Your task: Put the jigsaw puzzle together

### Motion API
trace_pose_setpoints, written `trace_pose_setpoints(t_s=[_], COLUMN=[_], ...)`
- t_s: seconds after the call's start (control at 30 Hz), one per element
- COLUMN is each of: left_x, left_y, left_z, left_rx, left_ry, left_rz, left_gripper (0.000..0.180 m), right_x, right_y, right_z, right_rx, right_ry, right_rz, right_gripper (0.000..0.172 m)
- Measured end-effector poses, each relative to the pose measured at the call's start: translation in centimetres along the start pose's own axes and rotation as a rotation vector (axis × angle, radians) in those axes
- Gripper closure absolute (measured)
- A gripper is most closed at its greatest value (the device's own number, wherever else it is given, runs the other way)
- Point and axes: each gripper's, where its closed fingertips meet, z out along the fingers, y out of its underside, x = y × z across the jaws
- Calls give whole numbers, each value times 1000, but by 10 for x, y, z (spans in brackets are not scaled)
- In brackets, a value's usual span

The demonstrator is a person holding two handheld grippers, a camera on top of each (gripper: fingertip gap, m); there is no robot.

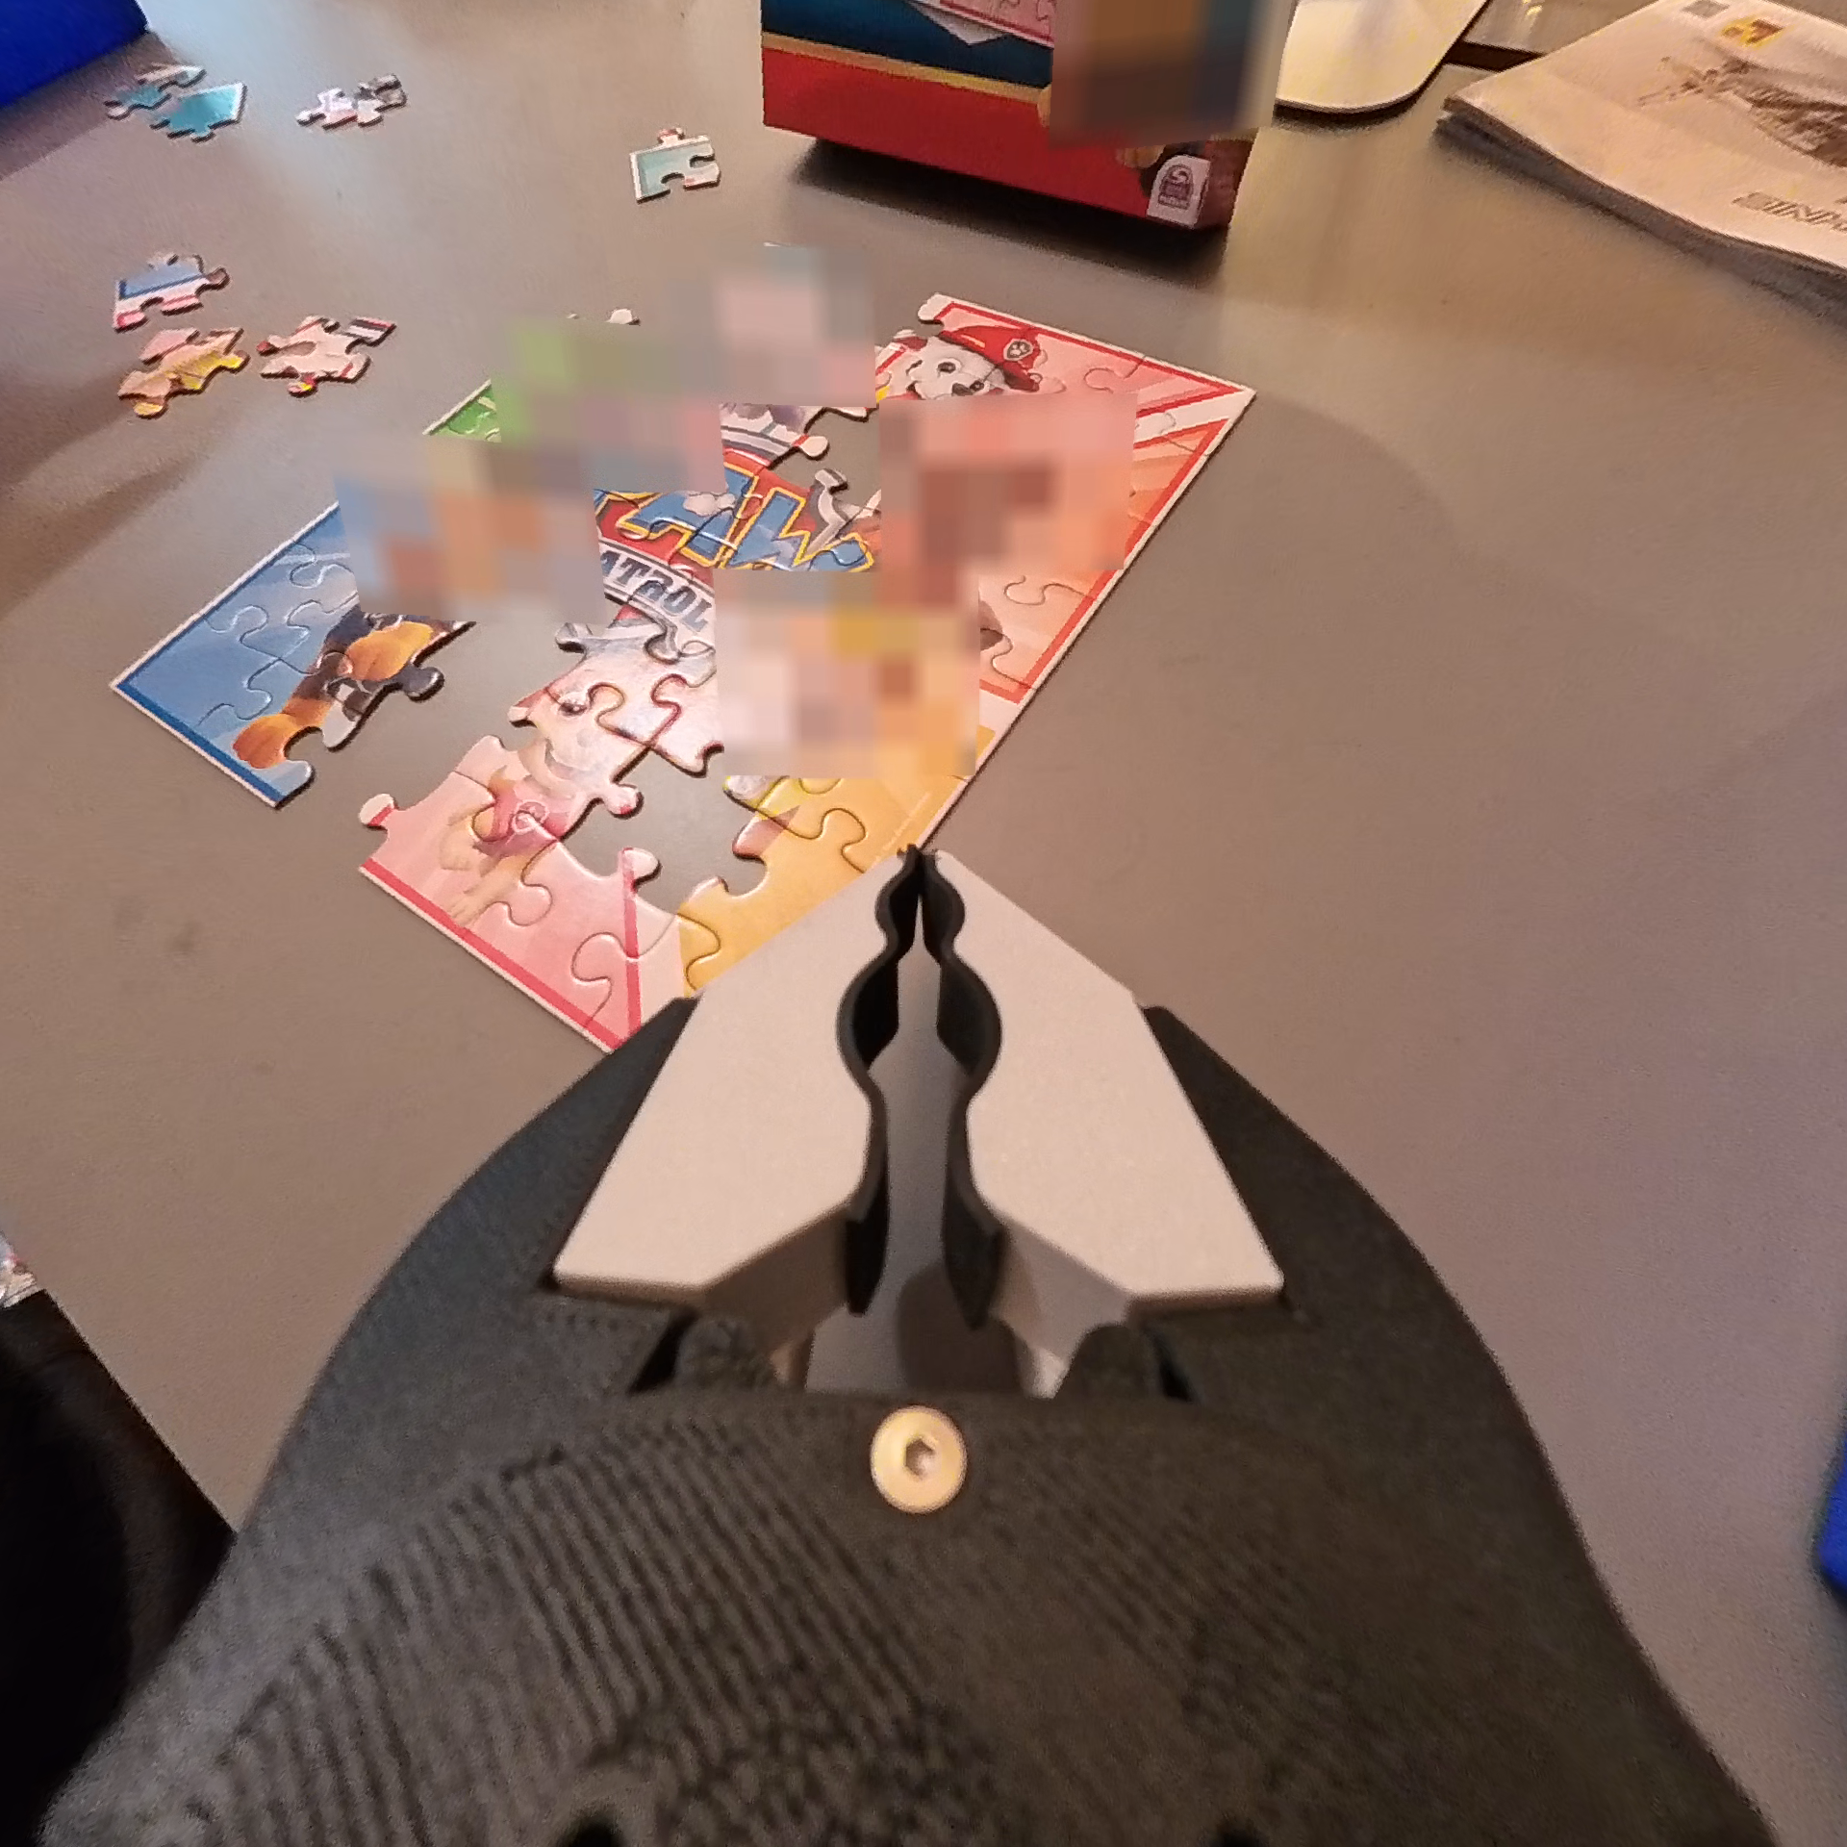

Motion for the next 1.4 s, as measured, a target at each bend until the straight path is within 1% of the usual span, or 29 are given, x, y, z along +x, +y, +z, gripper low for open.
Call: trace_pose_setpoints(t_s=[0.07,0.13,0.2,0.27,0.33,0.37,0.4,0.47,0.53,0.6,0.67,0.73,0.87,1.03,1.23,1.4], left_x=[3,-2,-11,-24,-47,-60,-72,-90,-103,-112,-120,-127,-130,-121,-107,-97], left_y=[7,12,18,30,43,46,46,36,25,19,16,13,14,5,5,5], left_z=[1,3,8,13,11,7,1,-15,-33,-50,-64,-72,-69,-61,-38,-23], left_rx=[-42,-62,-76,-112,-164,-169,-151,-53,68,146,188,217,209,242,178,152], left_ry=[1,-36,-69,-107,-206,-268,-325,-386,-407,-421,-467,-533,-588,-553,-524,-485], left_rz=[29,41,27,-30,-94,-129,-169,-275,-390,-445,-432,-396,-355,-344,-292,-272], left_gripper=[114,103,101,102,109,116,121,126,131,135,143,147,149,154,153,153], right_x=[0,-1,-2,-2,-2,-2,-2,-2,-2,-2,-3,-3,-3,-3,-2,-1], right_y=[0,0,0,0,0,0,0,0,1,1,1,2,3,2,2,2], right_z=[0,0,0,0,0,0,0,0,1,1,1,2,3,2,2,2], right_rx=[1,0,-2,-1,0,1,0,-2,-5,-9,-13,-20,-27,-19,-17,-20], right_ry=[1,0,-1,-1,-1,-1,-1,-1,-2,-2,-4,-4,-4,0,3,7], right_rz=[-6,-11,-14,-16,-18,-18,-18,-18,-19,-20,-21,-22,-26,-23,-23,-20], right_gripper=[172,172,172,172,172,172,172,172,172,172,172,172,172,172,172,172])
